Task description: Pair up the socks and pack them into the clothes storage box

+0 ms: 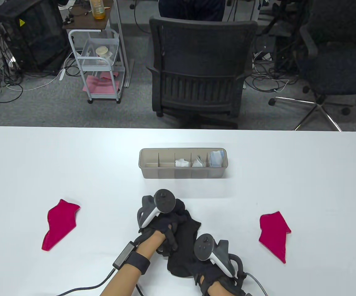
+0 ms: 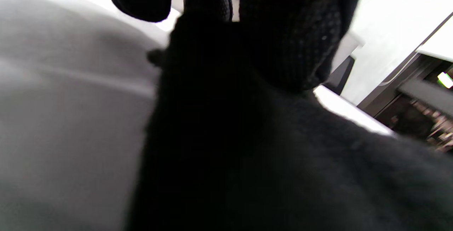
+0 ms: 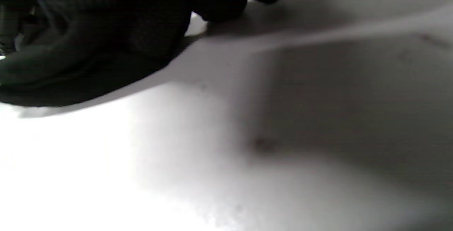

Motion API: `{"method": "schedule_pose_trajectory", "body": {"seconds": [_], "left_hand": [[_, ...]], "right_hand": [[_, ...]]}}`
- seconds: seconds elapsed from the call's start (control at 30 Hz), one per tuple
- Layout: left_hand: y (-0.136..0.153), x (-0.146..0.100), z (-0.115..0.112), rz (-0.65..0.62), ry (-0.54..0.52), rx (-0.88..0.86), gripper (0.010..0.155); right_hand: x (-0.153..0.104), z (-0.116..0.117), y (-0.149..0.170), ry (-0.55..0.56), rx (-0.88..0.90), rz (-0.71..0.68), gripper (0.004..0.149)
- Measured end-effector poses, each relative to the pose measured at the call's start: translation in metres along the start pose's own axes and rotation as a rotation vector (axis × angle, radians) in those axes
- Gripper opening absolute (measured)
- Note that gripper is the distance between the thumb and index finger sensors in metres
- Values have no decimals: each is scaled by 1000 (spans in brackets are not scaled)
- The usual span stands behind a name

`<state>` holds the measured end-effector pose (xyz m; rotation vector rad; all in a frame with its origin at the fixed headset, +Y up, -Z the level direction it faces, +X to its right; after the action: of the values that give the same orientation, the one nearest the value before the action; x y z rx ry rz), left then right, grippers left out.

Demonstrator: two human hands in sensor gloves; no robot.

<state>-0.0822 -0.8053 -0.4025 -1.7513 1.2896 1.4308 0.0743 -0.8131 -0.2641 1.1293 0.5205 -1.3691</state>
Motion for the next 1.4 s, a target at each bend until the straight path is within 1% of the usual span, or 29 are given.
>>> {"method": "schedule_pose_trajectory", "body": {"seconds": [0.07,0.13,0.2,0.23,0.27,0.3,0.33,0.37,0.4,0.43,0.47,0.53,0.57,0.6,0.63,0.7,0.77,0.87,0.97,1.03,1.1,1.13,1.2,1.27,1.3,1.4], "left_hand": [[-2,0,-5,39,-8,85,47],[-5,-1,-7,46,-20,139,52],[-6,-3,-8,49,-34,144,60],[-5,-4,-8,47,-34,144,60],[-4,-7,-6,37,-33,130,74],[-1,-10,-3,36,-24,104,76],[0,-13,1,35,-27,80,77],[3,-18,9,25,-45,42,77],[4,-26,19,6,-61,12,75],[5,-32,25,-14,-67,-5,72],[5,-44,34,-49,-76,-26,67],[5,-70,47,-131,-72,-25,56],[5,-80,50,-171,-59,-17,51],[4,-91,50,-230,-19,-3,47],[5,-105,46,-275,39,11,45],[10,-128,35,-306,91,69,44],[13,-144,23,-336,97,122,43],[15,-158,5,-369,94,196,43],[16,-158,-9,-361,76,258,44],[15,-156,-16,-360,94,274,45],[13,-155,-21,-355,98,290,45],[12,-154,-23,-358,103,299,45],[10,-154,-27,-343,103,313,47],[8,-154,-31,-347,111,328,48],[7,-153,-33,-346,113,337,50],[4,-149,-44,-326,147,369,64]], "right_hand": [[-1,0,0,14,-14,-2,35],[-4,-2,1,7,-22,-4,37],[-9,-8,4,-9,-17,-1,46],[-12,-13,6,4,-17,0,52],[-17,-21,10,41,-28,-5,58],[-23,-31,13,95,-36,-17,59],[-26,-38,14,141,-33,-33,57],[-32,-48,15,218,-11,-76,54],[-37,-54,16,269,15,-115,50],[-40,-58,16,298,28,-139,48],[-44,-61,14,320,39,-196,45],[-50,-61,6,313,7,-346,43],[-52,-60,4,317,-11,-371,43],[-54,-58,1,312,-31,-394,42],[-56,-54,-2,309,-68,-438,42],[-60,-48,-8,336,-146,-483,42],[-63,-46,-11,374,-181,-512,41],[-69,-40,-15,430,-241,-563,38],[-66,-32,-17,450,-318,-547,40],[-61,-26,-18,435,-352,-531,41],[-56,-19,-18,424,-380,-511,43],[-54,-16,-19,413,-402,-510,42],[-51,-11,-20,416,-437,-505,43],[-51,-10,-22,416,-406,-513,44],[-50,-9,-23,412,-400,-510,46],[-44,-8,-23,410,-356,-492,46]]}}
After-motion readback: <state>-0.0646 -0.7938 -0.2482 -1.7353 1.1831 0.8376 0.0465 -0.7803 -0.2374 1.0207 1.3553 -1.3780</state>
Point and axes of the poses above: the tracker on the back of each hand, its own y axis roughly to the little-finger side, its own x axis roughly from the wrist to the fingertips, z = x × y, the point moved 3 cm from there along x, roughly from the wrist to the fingertips, and after that the axes turned 13 degrees about z, right-handed, at the moved point
